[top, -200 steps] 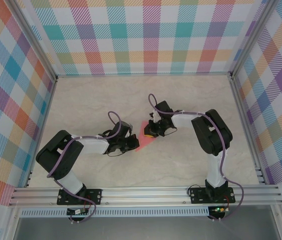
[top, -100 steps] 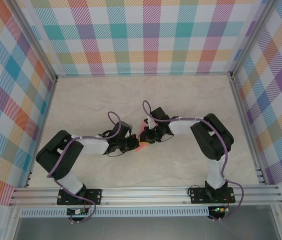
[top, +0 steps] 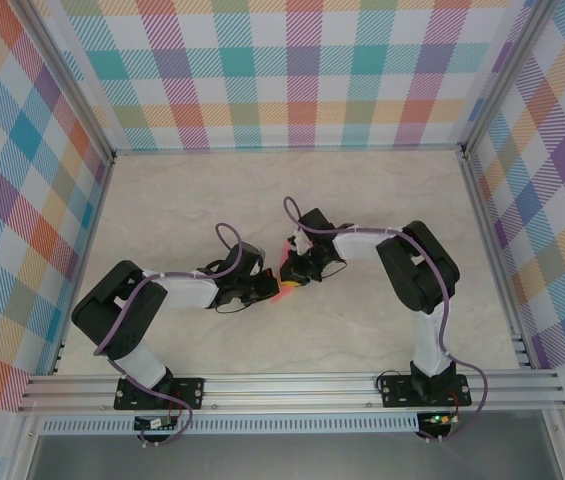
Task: Fold a paper plane with a square sheet of paper (pick it up from the middle)
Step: Fourth fold the wing at the center of the table.
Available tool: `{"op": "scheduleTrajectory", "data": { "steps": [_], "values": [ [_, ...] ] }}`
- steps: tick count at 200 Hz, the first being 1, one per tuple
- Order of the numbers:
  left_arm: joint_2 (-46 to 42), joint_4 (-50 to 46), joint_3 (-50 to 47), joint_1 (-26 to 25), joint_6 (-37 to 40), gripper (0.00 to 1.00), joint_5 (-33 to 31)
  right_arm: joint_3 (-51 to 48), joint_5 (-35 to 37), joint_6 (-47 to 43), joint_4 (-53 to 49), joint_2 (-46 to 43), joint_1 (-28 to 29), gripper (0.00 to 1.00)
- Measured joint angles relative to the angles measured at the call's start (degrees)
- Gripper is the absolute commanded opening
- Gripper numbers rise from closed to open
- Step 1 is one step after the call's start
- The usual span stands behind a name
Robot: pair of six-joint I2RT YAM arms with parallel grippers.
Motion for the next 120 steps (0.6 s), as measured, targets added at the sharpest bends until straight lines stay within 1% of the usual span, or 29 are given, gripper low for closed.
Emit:
{"op": "scheduleTrajectory", "data": {
  "steps": [43,82,120],
  "values": [
    [0.0,0.0,0.0,0.0,0.0,0.0,0.0,0.5,-1.9,-1.2,0.7,0.9,-3.4,0.09],
    [0.0,0.0,0.0,0.0,0.1,0.0,0.0,2.2,-0.3,-1.9,1.9,1.9,-7.8,0.1],
    [0.0,-0.3,0.2,0.0,0.3,0.0,0.1,4.6,0.4,-2.3,2.2,3.4,-10.6,0.1]
  ]
}}
